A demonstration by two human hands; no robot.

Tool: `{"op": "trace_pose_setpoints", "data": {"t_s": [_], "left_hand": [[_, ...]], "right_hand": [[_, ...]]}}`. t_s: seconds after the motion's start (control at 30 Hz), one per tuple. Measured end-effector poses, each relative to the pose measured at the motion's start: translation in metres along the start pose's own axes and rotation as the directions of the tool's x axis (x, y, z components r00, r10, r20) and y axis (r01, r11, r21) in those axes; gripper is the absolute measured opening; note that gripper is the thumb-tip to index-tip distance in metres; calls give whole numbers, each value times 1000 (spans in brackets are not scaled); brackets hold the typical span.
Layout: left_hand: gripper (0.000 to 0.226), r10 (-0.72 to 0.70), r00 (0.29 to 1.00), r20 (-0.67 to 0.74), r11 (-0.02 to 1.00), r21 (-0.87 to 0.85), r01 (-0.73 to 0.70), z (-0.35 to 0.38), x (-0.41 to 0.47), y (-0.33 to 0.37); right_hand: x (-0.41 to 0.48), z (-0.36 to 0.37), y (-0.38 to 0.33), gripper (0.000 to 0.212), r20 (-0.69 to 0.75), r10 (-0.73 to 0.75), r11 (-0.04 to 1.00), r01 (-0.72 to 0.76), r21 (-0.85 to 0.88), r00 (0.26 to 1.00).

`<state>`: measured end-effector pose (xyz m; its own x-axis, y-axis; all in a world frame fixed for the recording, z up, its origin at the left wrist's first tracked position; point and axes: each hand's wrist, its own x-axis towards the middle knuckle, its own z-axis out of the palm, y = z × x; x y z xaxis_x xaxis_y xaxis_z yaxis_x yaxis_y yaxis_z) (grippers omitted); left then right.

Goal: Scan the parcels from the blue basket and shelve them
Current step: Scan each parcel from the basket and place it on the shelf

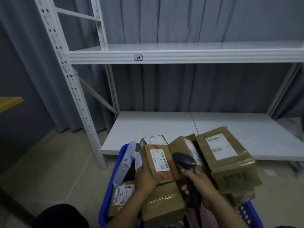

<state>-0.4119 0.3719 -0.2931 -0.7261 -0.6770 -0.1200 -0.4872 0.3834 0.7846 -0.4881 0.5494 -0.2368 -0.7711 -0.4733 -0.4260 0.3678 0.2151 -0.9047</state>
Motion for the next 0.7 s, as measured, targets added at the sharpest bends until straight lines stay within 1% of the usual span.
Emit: {"op": "trace_pose_setpoints", "data": {"t_s": [0.1, 0.13, 0.17, 0.27, 0.37, 0.4, 0.47, 0.53, 0.6, 0.7], "left_hand": [[98, -61, 997, -44, 998, -24, 60, 14, 10, -1], [100, -76, 996, -52, 996, -45, 74, 18, 13, -1], [97, -93, 994, -56, 992, -88, 88, 18, 13, 4], [77, -155, 985, -71, 947, -295, 128, 13, 16, 17], [71, -181, 974, -134, 893, -437, 105, -2, 18, 24], [71, -188, 971, -150, 865, -494, 91, -9, 17, 25], [65, -206, 972, -112, 763, -640, 88, -23, 13, 24], [51, -176, 984, -32, 697, -710, 101, -36, 6, 25], [40, -99, 995, 20, 666, -741, 81, -46, -4, 32], [43, 42, 995, 92, 682, -731, 39, -61, -19, 36]], "right_hand": [[15, 0, 1, 21, 17, 48, 995, -49, 81, 999], [21, -1, 1, 22, 24, 58, 993, -60, 105, 998], [26, -2, 0, 23, 32, 62, 991, -66, 118, 998], [34, -7, -4, 24, 62, 53, 990, -61, 125, 997], [33, -13, -11, 26, 49, 23, 989, -29, 144, 999], [32, -15, -15, 27, 40, 7, 989, -13, 150, 999], [28, -20, -22, 32, 22, -30, 989, 26, 145, 999], [22, -20, -29, 35, 29, -75, 986, 70, 155, 997], [14, -13, -35, 31, 41, -134, 974, 124, 191, 990], [-1, 5, -41, 26, 28, -224, 953, 213, 215, 974]]}}
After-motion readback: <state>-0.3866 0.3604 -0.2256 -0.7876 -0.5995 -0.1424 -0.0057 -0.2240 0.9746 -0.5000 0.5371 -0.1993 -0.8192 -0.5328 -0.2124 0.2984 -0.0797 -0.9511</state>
